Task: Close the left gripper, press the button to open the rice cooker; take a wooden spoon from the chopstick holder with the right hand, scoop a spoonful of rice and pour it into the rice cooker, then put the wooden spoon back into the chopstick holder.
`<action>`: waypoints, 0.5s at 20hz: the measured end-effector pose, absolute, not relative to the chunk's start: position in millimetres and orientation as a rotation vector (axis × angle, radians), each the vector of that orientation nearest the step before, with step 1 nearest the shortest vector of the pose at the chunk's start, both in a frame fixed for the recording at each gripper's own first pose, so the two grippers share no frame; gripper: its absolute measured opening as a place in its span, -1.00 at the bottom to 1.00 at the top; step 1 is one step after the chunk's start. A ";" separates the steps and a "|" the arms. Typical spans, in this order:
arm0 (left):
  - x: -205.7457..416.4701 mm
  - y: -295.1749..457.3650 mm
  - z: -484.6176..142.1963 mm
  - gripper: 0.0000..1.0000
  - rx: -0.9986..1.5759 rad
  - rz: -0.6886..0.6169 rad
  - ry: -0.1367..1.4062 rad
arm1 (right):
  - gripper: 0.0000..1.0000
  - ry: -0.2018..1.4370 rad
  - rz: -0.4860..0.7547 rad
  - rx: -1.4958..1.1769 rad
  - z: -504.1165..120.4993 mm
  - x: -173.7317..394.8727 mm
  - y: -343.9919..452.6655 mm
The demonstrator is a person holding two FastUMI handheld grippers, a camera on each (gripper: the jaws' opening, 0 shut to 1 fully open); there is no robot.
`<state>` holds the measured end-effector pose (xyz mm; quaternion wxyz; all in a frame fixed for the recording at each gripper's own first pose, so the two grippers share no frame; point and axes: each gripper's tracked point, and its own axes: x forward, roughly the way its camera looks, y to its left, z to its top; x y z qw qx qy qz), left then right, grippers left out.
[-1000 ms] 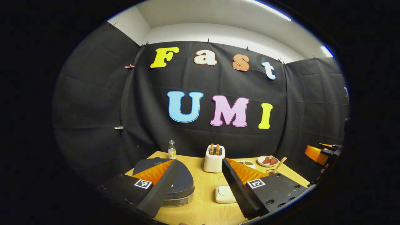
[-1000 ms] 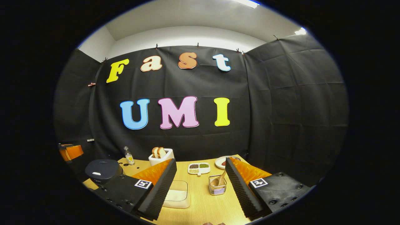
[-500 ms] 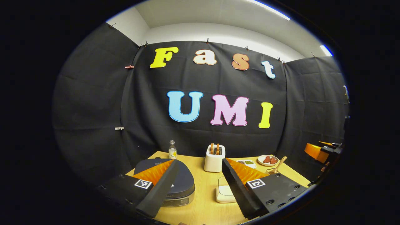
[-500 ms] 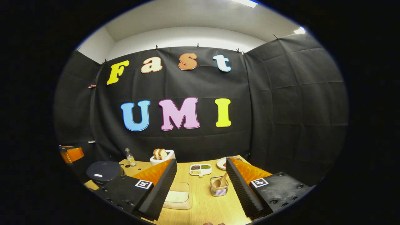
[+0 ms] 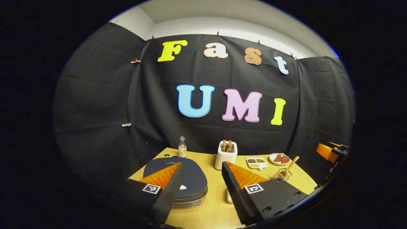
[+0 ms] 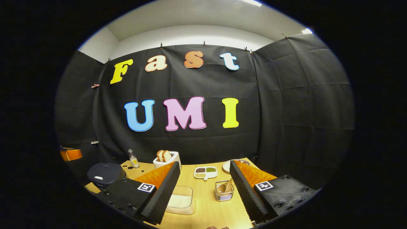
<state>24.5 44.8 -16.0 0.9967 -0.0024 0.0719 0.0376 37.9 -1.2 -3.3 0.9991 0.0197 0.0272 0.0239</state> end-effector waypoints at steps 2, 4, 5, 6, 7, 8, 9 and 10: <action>31.8 54.4 -20.9 0.36 -0.014 0.079 0.181 | 0.96 0.065 0.049 0.043 -4.9 48.2 -3.0; 37.3 66.2 -25.1 0.06 -0.048 0.100 0.211 | 0.96 0.080 0.054 0.051 -8.2 56.1 -5.0; 39.6 73.5 -29.4 -0.03 -0.064 0.115 0.226 | 0.96 0.084 0.055 0.052 -9.9 60.0 -6.0; 42.3 80.3 -34.6 -0.22 -0.080 0.133 0.244 | 0.96 0.087 0.056 0.052 -10.3 63.8 -8.1; 44.1 87.9 -40.8 -0.44 -0.095 0.155 0.260 | 0.96 0.090 0.055 0.051 -10.9 68.3 -10.4; 46.6 94.0 -44.1 -0.57 -0.112 0.167 0.272 | 0.96 0.094 0.057 0.053 -12.0 72.3 -12.1; 47.5 98.2 -48.5 -0.74 -0.128 0.177 0.285 | 0.96 0.104 0.056 0.053 -15.7 76.1 -14.5; 50.7 103.3 -53.0 -0.80 -0.140 0.188 0.295 | 0.96 0.111 0.057 0.056 -17.8 80.3 -16.7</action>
